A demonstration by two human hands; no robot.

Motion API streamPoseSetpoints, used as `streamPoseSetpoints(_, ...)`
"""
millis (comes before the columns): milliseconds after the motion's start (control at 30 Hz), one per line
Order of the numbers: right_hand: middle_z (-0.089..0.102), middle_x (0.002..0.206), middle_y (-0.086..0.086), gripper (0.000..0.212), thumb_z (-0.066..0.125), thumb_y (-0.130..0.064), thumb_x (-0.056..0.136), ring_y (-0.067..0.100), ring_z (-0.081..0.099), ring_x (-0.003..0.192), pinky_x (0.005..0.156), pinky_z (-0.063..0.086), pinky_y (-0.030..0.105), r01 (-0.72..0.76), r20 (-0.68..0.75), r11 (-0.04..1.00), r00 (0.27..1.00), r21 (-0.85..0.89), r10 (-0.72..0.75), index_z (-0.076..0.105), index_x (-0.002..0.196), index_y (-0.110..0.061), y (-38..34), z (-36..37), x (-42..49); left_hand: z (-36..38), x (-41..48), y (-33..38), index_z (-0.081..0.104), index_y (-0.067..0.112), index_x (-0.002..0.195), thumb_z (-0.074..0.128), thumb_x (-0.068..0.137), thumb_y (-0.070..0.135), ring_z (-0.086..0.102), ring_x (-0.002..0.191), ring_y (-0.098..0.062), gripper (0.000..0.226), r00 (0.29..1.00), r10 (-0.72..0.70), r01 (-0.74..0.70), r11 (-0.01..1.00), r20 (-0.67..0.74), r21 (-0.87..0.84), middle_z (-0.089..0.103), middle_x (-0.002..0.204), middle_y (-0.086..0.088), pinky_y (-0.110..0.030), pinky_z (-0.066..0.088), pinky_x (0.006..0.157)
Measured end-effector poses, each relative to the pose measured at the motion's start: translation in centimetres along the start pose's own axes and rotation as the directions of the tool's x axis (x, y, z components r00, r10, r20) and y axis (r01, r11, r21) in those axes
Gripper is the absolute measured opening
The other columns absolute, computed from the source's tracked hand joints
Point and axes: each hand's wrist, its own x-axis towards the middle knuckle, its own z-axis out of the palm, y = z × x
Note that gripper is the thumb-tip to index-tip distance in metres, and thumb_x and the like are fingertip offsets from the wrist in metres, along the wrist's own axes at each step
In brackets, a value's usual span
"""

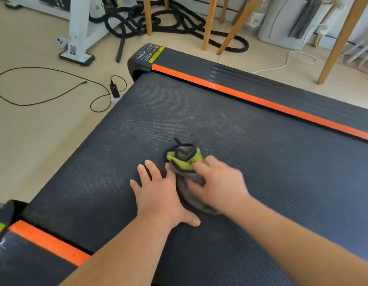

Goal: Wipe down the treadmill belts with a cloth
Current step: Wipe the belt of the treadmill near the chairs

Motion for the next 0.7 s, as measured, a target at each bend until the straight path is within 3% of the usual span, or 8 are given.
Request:
streamPoseSetpoints(67,0.059,0.098,0.004,0.037,0.050,-0.062,0.089,0.033,0.065,0.086,0.065,0.049,0.037,-0.268,-0.025,0.952,0.963,-0.144,0.267,0.062,0.103,-0.030,4.6,-0.8,1.5,0.0,0.1,0.1,-0.011,0.022,0.163,0.082,0.040,0.085,-0.019,0.153,-0.049,0.166,1.000,-0.005,0.004,1.000,0.011,0.021,-0.020,0.165,-0.028,-0.067,0.008,0.123)
streamPoseSetpoints(167,0.056,0.114,0.015,0.042,0.048,-0.058,0.095,0.042,0.060,0.103,0.079,0.046,0.043,-0.719,-0.061,0.695,0.693,0.025,0.719,0.058,0.117,-0.024,8.4,-1.6,2.7,-0.2,0.2,0.3,-0.014,0.021,0.162,0.084,0.041,0.083,-0.018,0.152,-0.051,0.167,0.999,-0.016,0.015,0.999,0.030,0.030,-0.022,0.164,-0.030,-0.068,0.008,0.123)
streamPoseSetpoints(267,0.056,0.109,0.014,0.036,0.052,-0.055,0.093,0.040,0.060,0.097,0.076,0.048,0.042,-0.633,-0.047,0.774,0.774,-0.035,0.631,0.059,0.109,-0.024,3.4,-1.2,2.1,-0.2,0.2,0.5,-0.014,0.021,0.162,0.084,0.041,0.082,-0.019,0.152,-0.050,0.167,0.999,-0.027,0.026,0.999,0.027,0.039,-0.021,0.164,-0.029,-0.067,0.009,0.123)
streamPoseSetpoints(333,0.056,0.094,0.008,0.031,0.057,-0.054,0.086,0.035,0.061,0.080,0.064,0.048,0.037,-0.338,-0.042,0.940,0.939,0.039,0.340,0.061,0.094,-0.025,-1.1,-0.5,0.3,-0.1,0.1,0.4,-0.011,0.022,0.162,0.084,0.040,0.083,-0.019,0.153,-0.048,0.167,1.000,-0.022,0.022,0.999,0.013,0.024,-0.021,0.164,-0.028,-0.067,0.010,0.123)
streamPoseSetpoints(433,0.053,0.084,0.001,0.032,0.056,-0.058,0.081,0.030,0.060,0.067,0.053,0.044,0.033,0.035,0.007,0.996,0.999,0.080,-0.035,0.062,0.086,-0.027,-0.5,-0.2,-1.0,0.0,0.0,0.1,-0.009,0.023,0.163,0.082,0.038,0.084,-0.020,0.153,-0.047,0.166,1.000,-0.007,0.007,1.000,-0.005,0.000,-0.021,0.165,-0.026,-0.066,0.009,0.123)
streamPoseSetpoints(533,0.058,0.099,0.003,0.038,0.050,-0.063,0.088,0.034,0.065,0.087,0.067,0.050,0.037,-0.284,0.012,0.956,0.958,-0.080,0.285,0.062,0.103,-0.030,5.3,-0.9,1.6,-0.1,0.0,0.1,-0.015,0.023,0.162,0.082,0.042,0.085,-0.021,0.152,-0.048,0.166,1.000,-0.007,0.007,1.000,0.020,0.024,-0.023,0.164,-0.027,-0.066,0.007,0.124)
streamPoseSetpoints(600,0.057,0.110,0.008,0.038,0.049,-0.061,0.093,0.037,0.062,0.096,0.074,0.049,0.040,-0.624,0.011,0.782,0.782,0.022,0.623,0.058,0.110,-0.029,7.9,-1.5,3.0,-0.1,0.1,0.2,-0.016,0.022,0.161,0.082,0.043,0.084,-0.021,0.152,-0.049,0.166,0.999,-0.017,0.017,1.000,0.028,0.026,-0.024,0.164,-0.028,-0.067,0.006,0.123)
streamPoseSetpoints(700,0.056,0.111,0.014,0.038,0.051,-0.055,0.096,0.040,0.059,0.097,0.077,0.046,0.042,-0.726,0.002,0.687,0.687,0.033,0.727,0.059,0.114,-0.022,4.9,-1.1,3.6,-0.1,0.2,0.4,-0.015,0.021,0.161,0.084,0.043,0.082,-0.020,0.152,-0.050,0.166,0.999,-0.026,0.024,0.999,0.028,0.036,-0.024,0.164,-0.028,-0.067,0.007,0.123)
